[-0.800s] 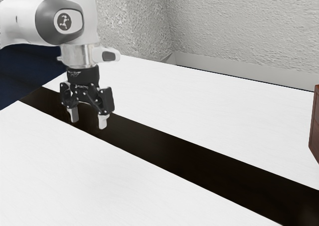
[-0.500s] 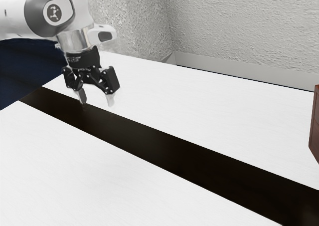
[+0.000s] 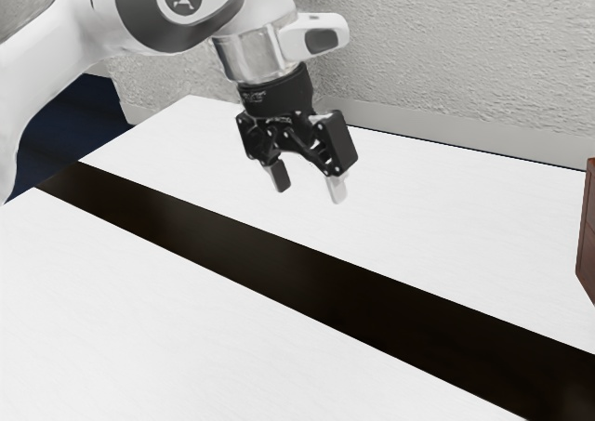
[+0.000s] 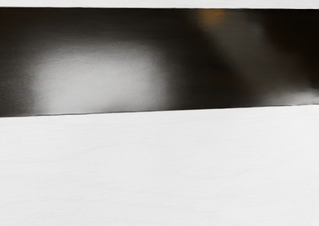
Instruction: Pull the drawer handle with one arm to open the drawer
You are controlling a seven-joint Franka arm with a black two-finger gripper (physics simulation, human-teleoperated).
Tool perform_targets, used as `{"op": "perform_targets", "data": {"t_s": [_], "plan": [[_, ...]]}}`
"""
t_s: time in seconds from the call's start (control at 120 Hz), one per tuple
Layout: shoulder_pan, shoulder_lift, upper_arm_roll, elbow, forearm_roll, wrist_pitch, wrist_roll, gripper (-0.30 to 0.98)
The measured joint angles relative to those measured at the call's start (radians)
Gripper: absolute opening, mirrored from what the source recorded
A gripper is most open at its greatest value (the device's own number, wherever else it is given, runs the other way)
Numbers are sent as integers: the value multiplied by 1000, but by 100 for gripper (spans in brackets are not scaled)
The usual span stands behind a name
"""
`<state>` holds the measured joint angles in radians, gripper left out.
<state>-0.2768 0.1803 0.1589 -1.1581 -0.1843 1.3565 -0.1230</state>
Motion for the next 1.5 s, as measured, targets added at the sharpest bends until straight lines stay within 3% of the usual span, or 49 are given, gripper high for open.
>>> {"op": "perform_targets", "data": {"t_s": [0.367,0.658,1.158,1.5], "plan": [[-155,128,-1,-21,-233,269,-109,69],[-150,255,-64,3,-330,467,-158,69],[-127,311,-85,25,-348,686,-189,69],[-136,364,-106,21,-353,754,-197,69]]}}
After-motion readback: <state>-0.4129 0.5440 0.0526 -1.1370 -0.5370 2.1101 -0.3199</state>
